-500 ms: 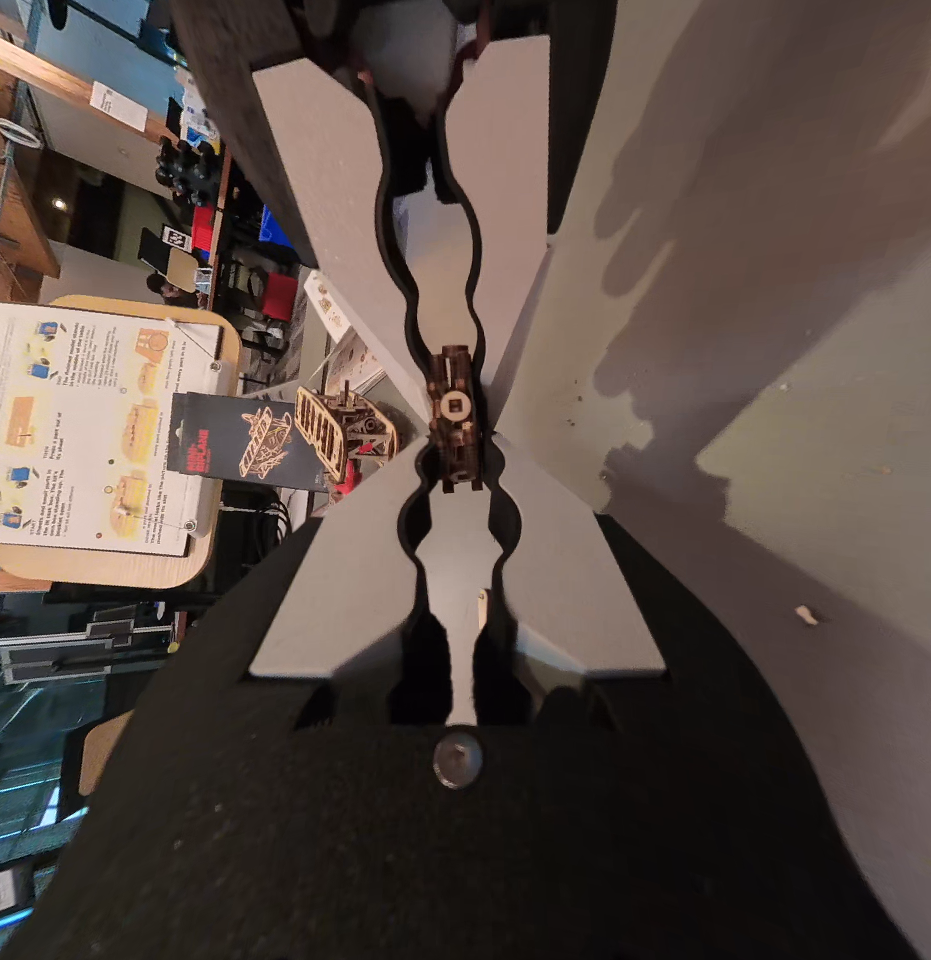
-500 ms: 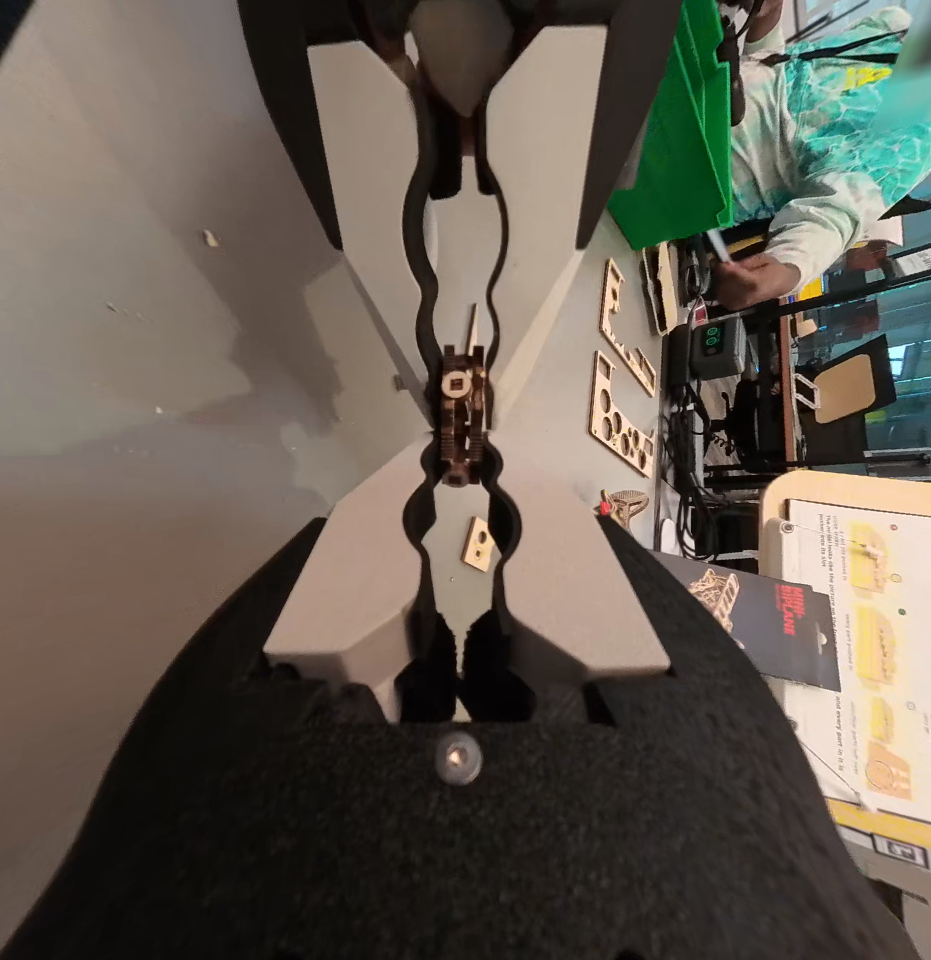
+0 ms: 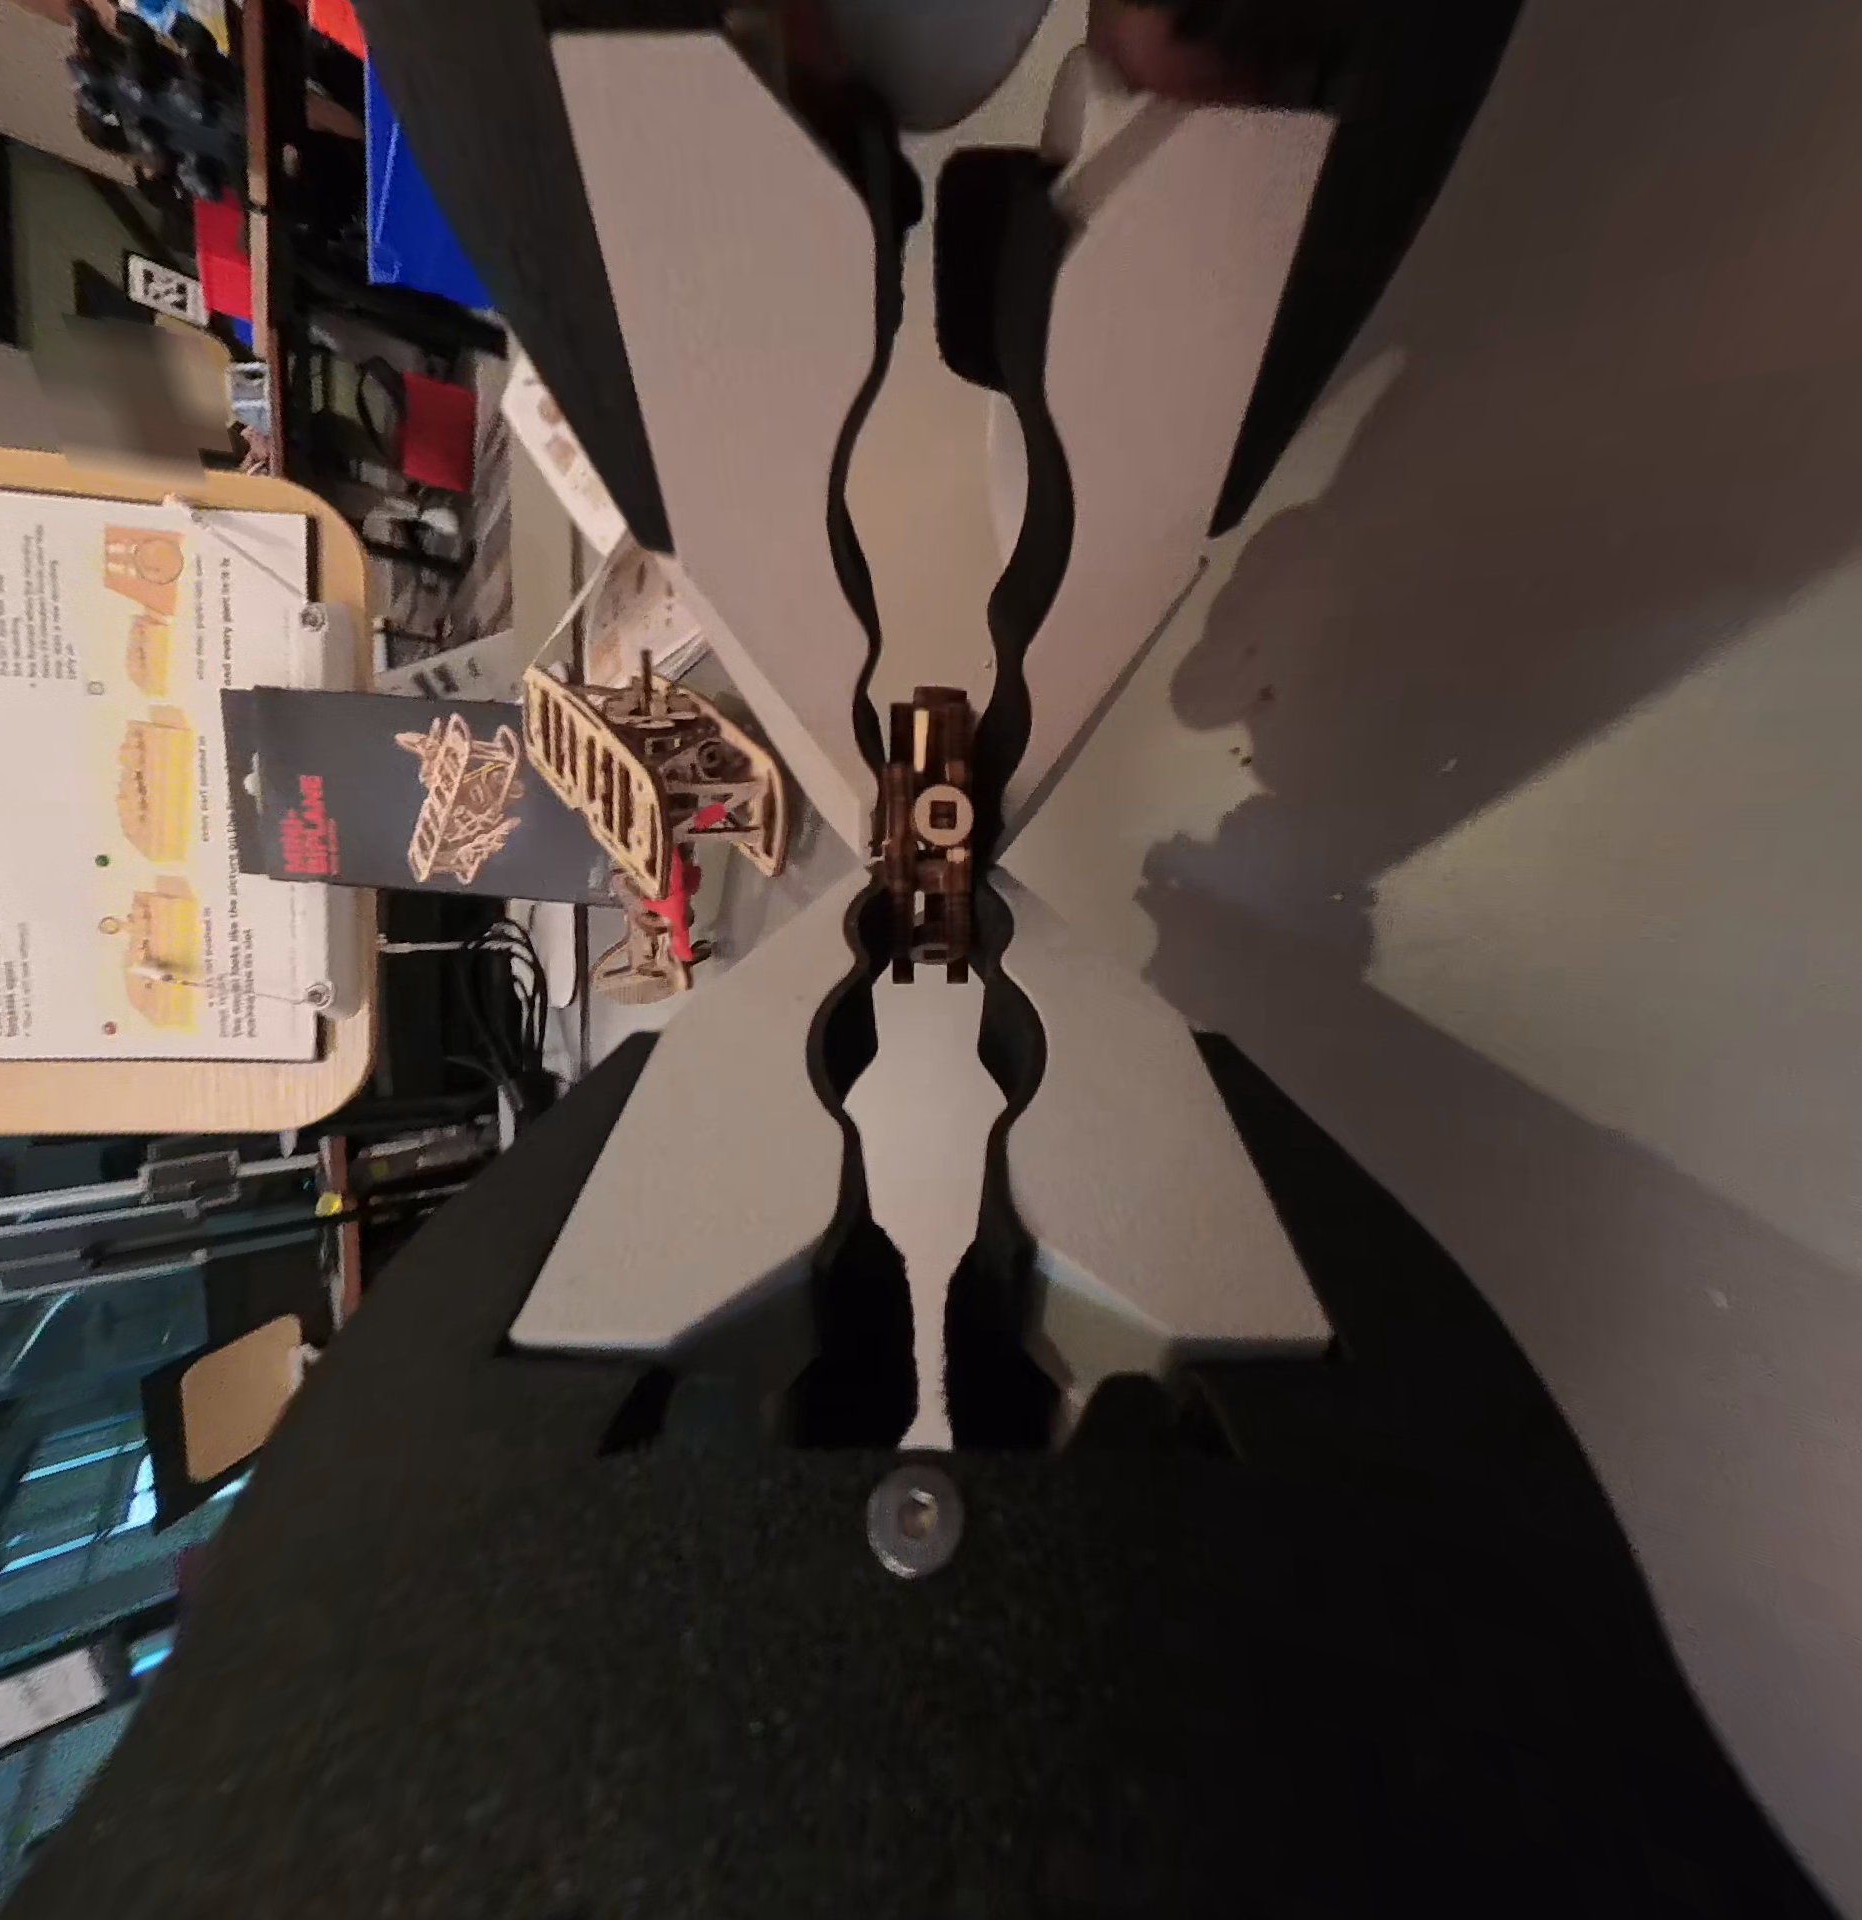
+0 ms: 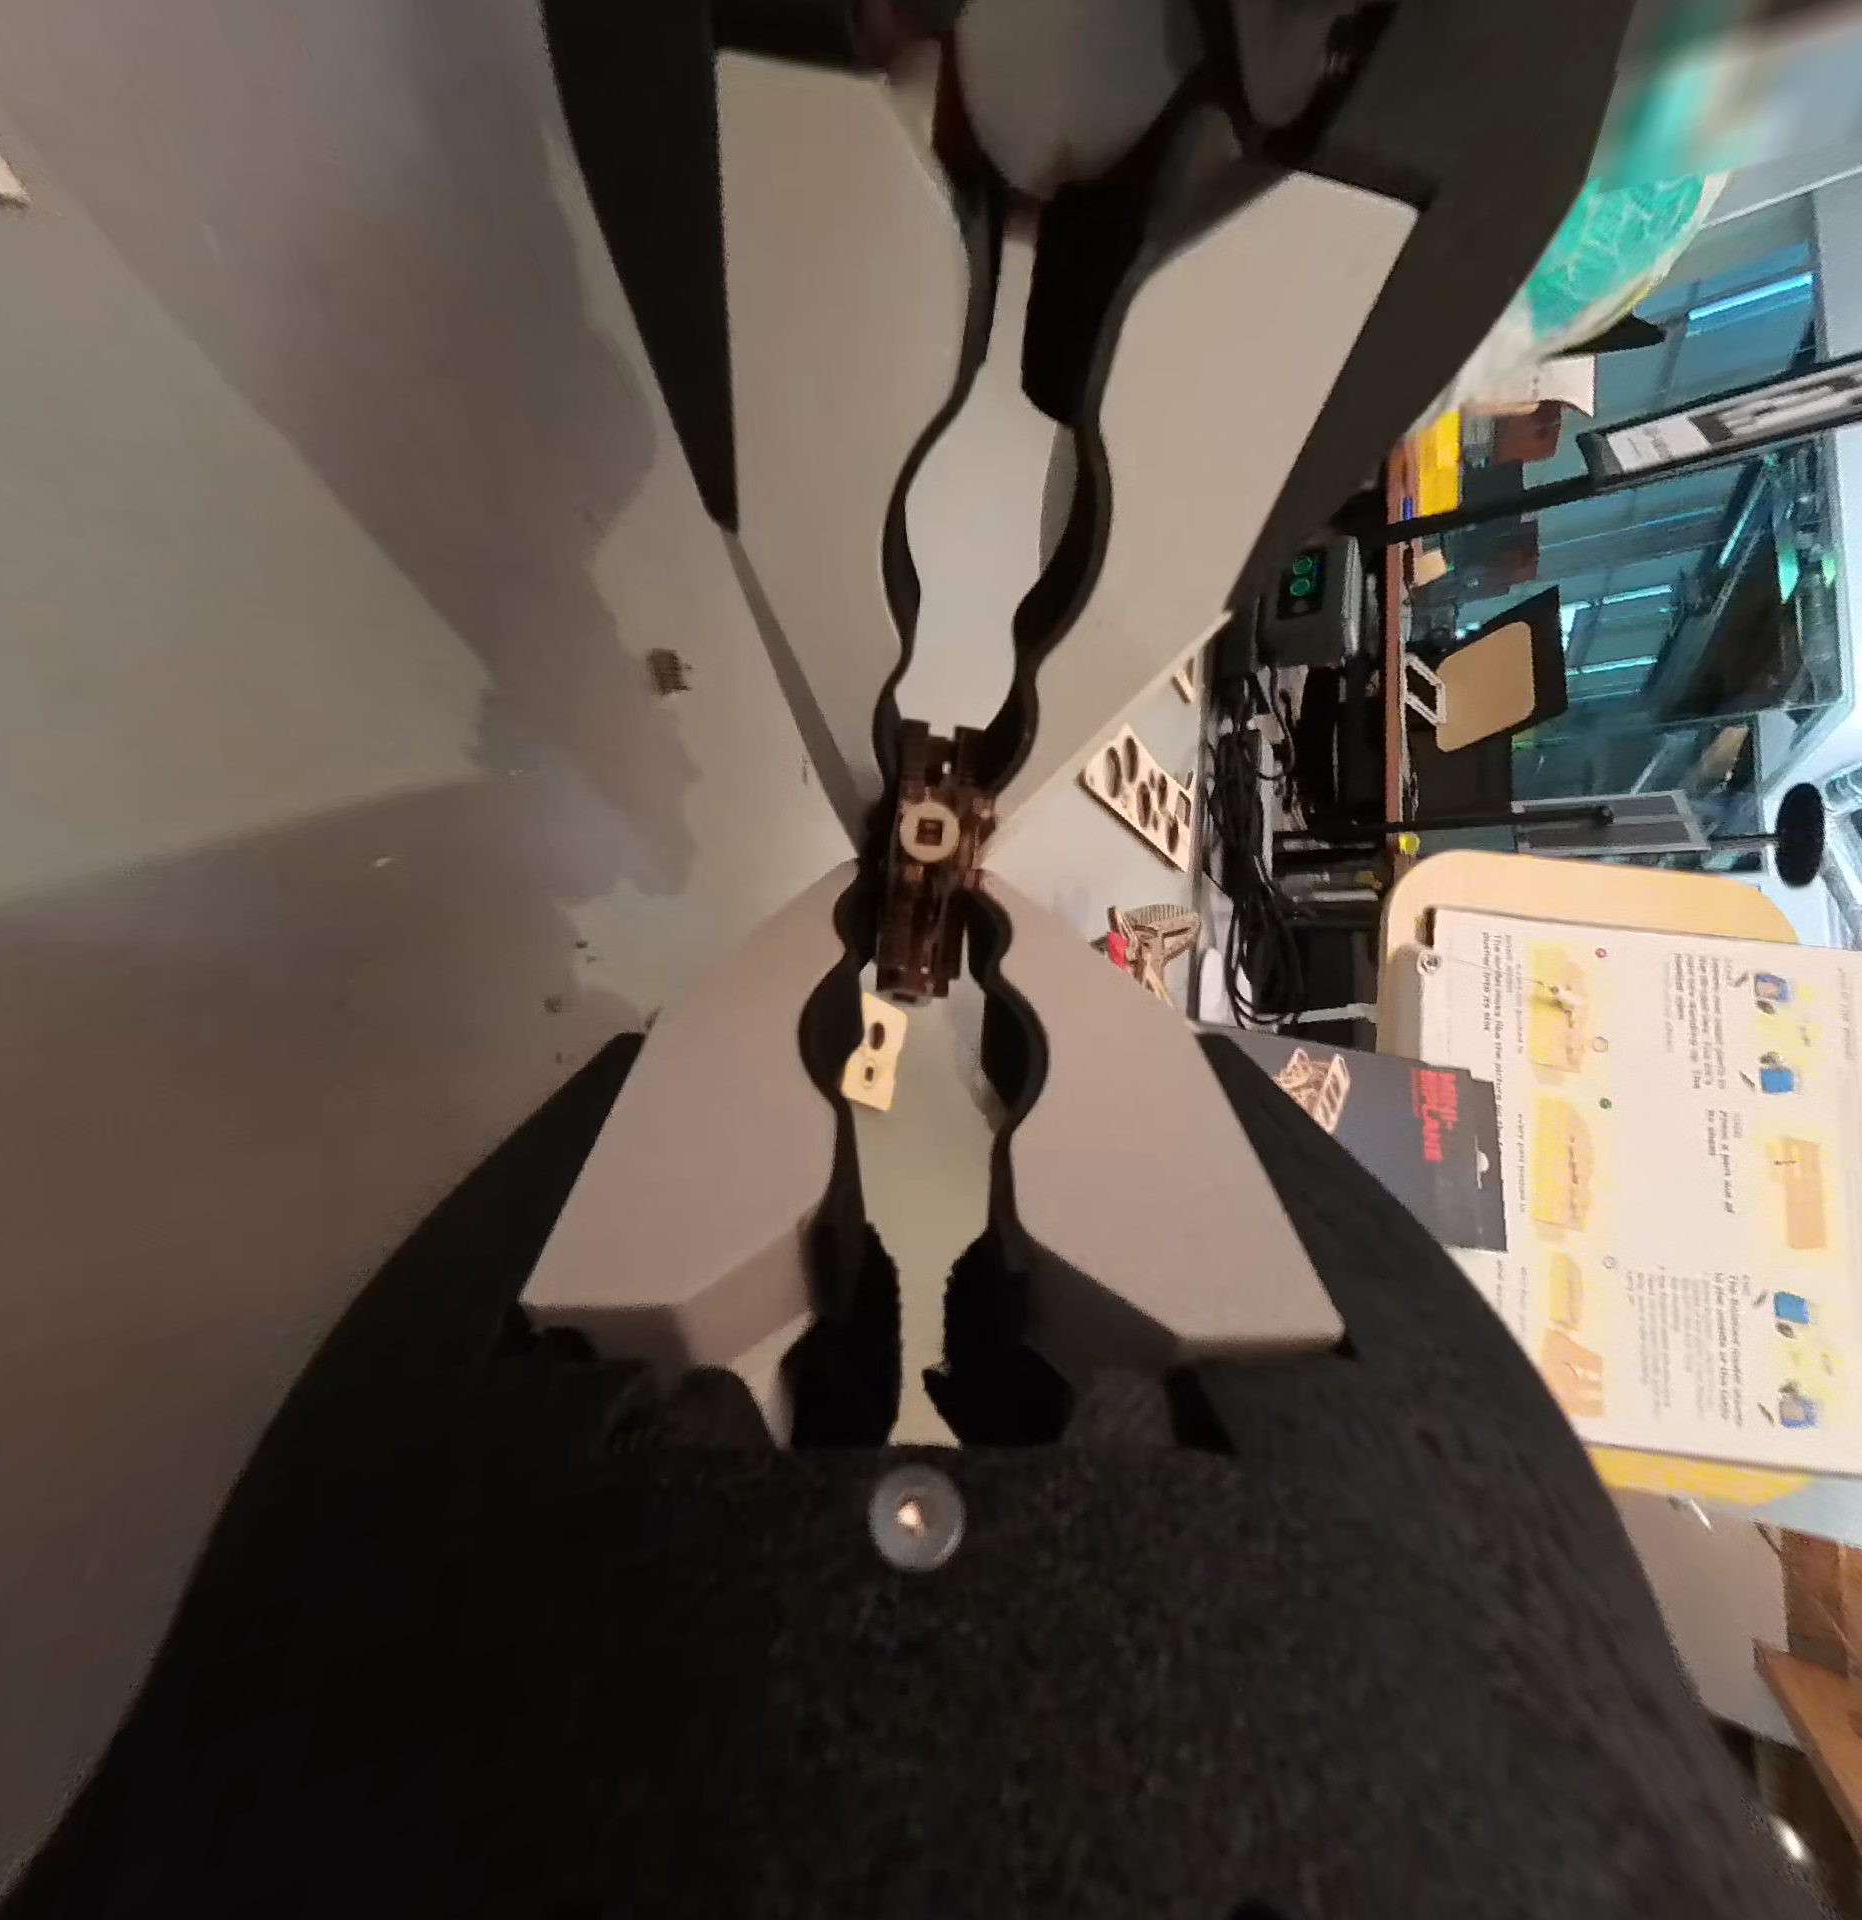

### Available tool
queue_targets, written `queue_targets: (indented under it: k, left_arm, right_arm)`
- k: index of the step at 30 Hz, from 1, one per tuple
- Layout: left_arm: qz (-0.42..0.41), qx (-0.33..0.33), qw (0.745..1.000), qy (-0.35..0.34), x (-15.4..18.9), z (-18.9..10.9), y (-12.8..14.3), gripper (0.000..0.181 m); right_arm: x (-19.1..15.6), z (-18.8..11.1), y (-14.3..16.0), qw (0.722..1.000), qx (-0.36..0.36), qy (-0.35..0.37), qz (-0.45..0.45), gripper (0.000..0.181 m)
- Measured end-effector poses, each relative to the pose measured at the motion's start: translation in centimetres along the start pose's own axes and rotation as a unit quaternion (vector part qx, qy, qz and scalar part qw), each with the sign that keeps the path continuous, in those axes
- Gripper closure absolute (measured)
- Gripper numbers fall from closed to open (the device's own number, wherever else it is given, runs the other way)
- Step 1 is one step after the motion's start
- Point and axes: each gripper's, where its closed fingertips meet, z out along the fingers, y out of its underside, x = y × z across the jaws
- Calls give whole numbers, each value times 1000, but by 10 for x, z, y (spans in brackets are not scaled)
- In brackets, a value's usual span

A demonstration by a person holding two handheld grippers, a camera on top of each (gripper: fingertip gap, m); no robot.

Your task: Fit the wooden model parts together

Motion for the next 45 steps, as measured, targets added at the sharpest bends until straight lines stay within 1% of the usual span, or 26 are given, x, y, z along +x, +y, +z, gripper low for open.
queue_targets:
  k: [3,6,9,15,19,20,22,24,25,27,28,29,31,34,37,40,43,45]
  left_arm:
    - [-4,-20,1000,-11,-4,3,1,171]
    - [6,-25,1000,-18,-6,3,0,170]
    - [11,-22,1000,-9,0,5,1,170]
    - [9,-21,1000,-3,6,7,3,171]
    - [14,-23,1000,-10,5,7,6,171]
    - [11,-16,1000,-14,4,6,6,170]
    - [-2,0,1000,5,4,4,5,170]
    - [-23,49,999,6,-3,-1,0,170]
    - [-37,74,997,3,-6,-4,-2,169]
    - [-59,102,993,4,-10,-8,-4,165]
    - [-64,110,992,2,-11,-8,-4,162]
    - [-62,114,991,-4,-12,-8,-3,168]
    - [-57,110,992,-15,-13,-6,1,168]
    - [-62,106,992,-8,-11,-5,4,170]
    - [-49,63,997,-1,-6,2,11,170]
    - [-30,24,999,-4,-7,6,22,170]
    - [-30,29,999,6,-7,3,19,170]
    - [-20,20,1000,8,-8,2,18,170]
  right_arm:
    - [3,1,4,999,-26,-28,29,169]
    - [4,1,5,999,-23,-25,15,170]
    - [-2,2,7,999,-25,-39,8,170]
    - [-8,4,8,998,-25,-56,17,171]
    - [-6,7,7,999,-15,-47,18,171]
    - [-4,7,7,999,-10,-46,23,171]
    - [-4,6,4,998,14,-45,44,170]
    - [3,3,2,996,38,-42,68,170]
    - [5,1,0,993,56,-55,90,170]
    - [7,0,-2,987,85,-67,120,170]
    - [7,-1,-3,987,93,-66,113,170]
    - [11,0,-3,989,93,-53,103,170]
    - [12,2,-2,989,91,-56,105,170]
    - [9,4,-2,988,95,-59,108,170]
    - [3,12,2,992,55,-59,99,169]
    - [7,10,-5,994,50,-47,90,169]
    - [8,12,-5,996,36,-38,74,166]
    - [7,12,-6,996,38,-39,68,169]
